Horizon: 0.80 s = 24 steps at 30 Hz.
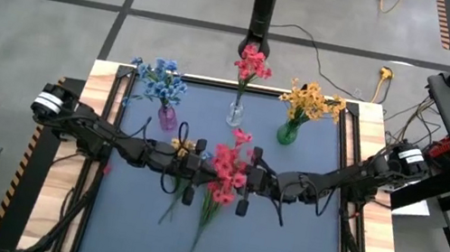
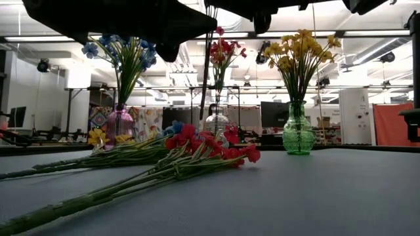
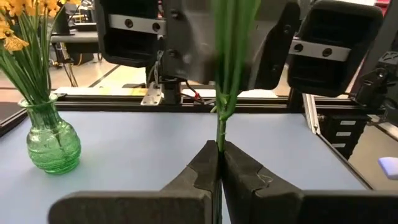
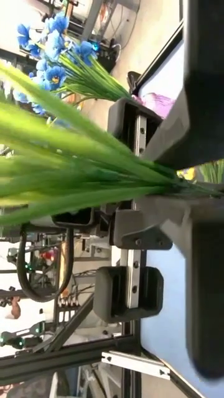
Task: Sort flowers into vase by color
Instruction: Put the left red flower into the transparent vase
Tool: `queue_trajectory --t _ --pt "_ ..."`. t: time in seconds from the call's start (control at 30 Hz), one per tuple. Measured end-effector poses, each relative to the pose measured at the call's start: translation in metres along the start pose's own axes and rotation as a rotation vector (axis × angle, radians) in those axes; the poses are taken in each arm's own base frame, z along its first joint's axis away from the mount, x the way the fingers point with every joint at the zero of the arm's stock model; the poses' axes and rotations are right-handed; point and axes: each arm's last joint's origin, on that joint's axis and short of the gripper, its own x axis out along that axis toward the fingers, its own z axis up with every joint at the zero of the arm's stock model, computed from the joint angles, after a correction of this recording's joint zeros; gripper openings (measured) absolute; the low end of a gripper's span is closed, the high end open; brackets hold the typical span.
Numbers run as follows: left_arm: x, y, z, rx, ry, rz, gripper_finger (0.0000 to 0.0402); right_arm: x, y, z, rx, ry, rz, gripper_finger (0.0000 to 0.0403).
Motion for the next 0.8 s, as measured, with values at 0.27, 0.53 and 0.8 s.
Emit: queue_trajectory --t 0.27,0.53,0.8 --pt "0.000 0.002 0.000 -0.007 -0.007 0.095 0.0001 0.000 -0.001 0.000 0.000 0.001 -0.011 0.0021" --pt "-0.003 0.002 0.001 -0.058 0.022 0.065 0.0092 -0.005 -0.004 0.009 0.002 -0.005 -0.007 0.0017" --pt "-0.029 0.005 0.013 -0.052 0.184 0.085 0.0209 -0.027 -0.047 0.050 -0.049 -0.032 -0.153 0.0016"
